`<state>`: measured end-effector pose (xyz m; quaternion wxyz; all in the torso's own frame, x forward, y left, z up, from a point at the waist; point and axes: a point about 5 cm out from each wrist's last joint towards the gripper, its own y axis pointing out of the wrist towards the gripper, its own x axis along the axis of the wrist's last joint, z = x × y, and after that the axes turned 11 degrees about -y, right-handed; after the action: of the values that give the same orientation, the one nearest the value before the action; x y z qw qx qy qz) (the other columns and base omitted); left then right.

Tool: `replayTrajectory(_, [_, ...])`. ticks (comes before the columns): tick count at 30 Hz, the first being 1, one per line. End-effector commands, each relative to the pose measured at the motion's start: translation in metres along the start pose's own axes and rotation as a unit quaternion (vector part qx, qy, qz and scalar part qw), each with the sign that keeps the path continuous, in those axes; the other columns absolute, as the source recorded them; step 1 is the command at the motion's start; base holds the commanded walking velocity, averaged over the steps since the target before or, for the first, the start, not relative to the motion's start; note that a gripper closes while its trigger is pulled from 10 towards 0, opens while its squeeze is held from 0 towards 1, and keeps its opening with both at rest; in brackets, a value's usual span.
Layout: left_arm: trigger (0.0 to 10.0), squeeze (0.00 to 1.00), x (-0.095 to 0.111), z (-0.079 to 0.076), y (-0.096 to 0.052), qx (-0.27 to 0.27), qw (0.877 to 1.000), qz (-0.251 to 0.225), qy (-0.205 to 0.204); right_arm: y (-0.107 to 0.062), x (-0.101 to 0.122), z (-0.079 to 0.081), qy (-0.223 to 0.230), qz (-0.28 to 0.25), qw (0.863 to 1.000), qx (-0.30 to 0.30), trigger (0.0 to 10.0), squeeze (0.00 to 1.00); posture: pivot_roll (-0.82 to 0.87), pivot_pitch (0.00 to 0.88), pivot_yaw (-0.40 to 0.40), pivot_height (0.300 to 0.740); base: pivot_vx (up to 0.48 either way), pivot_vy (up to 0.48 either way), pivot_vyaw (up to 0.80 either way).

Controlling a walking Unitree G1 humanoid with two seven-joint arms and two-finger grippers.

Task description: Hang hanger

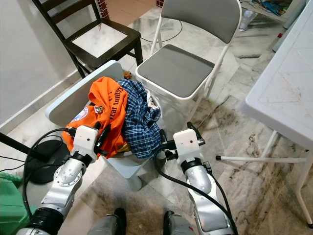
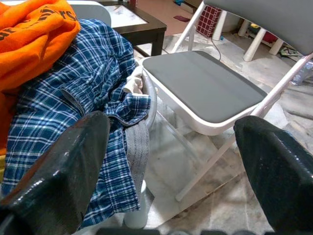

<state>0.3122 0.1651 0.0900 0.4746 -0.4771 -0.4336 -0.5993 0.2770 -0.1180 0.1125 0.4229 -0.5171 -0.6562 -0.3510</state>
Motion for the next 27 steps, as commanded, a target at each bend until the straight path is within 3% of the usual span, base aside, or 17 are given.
replayTrajectory(1, [10.0,1.00,0.004,0.012,-0.002,0.031,0.999,-0.004,0.036,-0.002,-0.006,0.005,0.001,0.011,1.000,0.010,10.0,0.00,0.04,0.270,0.023,0.740,0.000,0.000,0.00])
replayTrajectory(2, [10.0,1.00,0.006,0.014,-0.002,0.038,0.998,-0.007,0.046,-0.001,-0.005,0.005,0.001,0.011,1.000,0.011,10.0,0.00,0.04,0.271,0.022,0.740,0.000,0.000,0.00])
replayTrajectory(3, [10.0,0.80,0.008,0.016,-0.002,0.043,0.998,-0.010,0.053,-0.001,-0.005,0.005,0.001,0.011,1.000,0.011,10.0,0.00,0.04,0.271,0.021,0.740,0.000,0.000,0.00])
replayTrajectory(4, [10.0,0.80,0.008,0.016,-0.002,0.043,0.998,-0.010,0.053,-0.001,-0.005,0.005,0.001,0.011,1.000,0.011,10.0,0.00,0.04,0.271,0.021,0.740,0.000,0.000,0.00])
replayTrajectory(5, [10.0,0.45,0.010,0.017,-0.002,0.049,0.997,-0.012,0.056,-0.002,-0.005,0.005,0.001,0.011,1.000,0.011,10.0,0.00,0.04,0.273,0.021,0.740,0.000,0.000,0.00])
replayTrajectory(6, [10.0,0.45,0.011,0.017,-0.001,0.052,0.997,-0.013,0.058,-0.002,-0.006,0.005,0.001,0.011,1.000,0.011,10.0,0.00,0.04,0.273,0.020,0.740,0.000,0.000,0.00])
replayTrajectory(7, [10.0,0.00,0.013,0.017,-0.001,0.058,0.996,-0.014,0.064,-0.002,-0.006,0.005,0.000,0.012,1.000,0.012,10.0,0.00,0.04,0.274,0.018,0.740,0.000,0.000,0.00])
replayTrajectory(18, [10.0,0.00,0.026,0.022,0.001,0.106,0.994,-0.018,0.017,-0.002,-0.006,0.004,-0.001,0.012,1.000,0.013,10.0,0.00,0.04,0.276,0.017,0.740,0.000,0.000,0.00])
replayTrajectory(27, [10.0,0.00,0.011,0.016,0.000,0.114,0.991,0.035,-0.065,-0.001,-0.005,0.006,0.000,0.011,1.000,0.014,10.0,0.00,0.05,0.278,0.018,0.740,0.000,0.000,0.00])
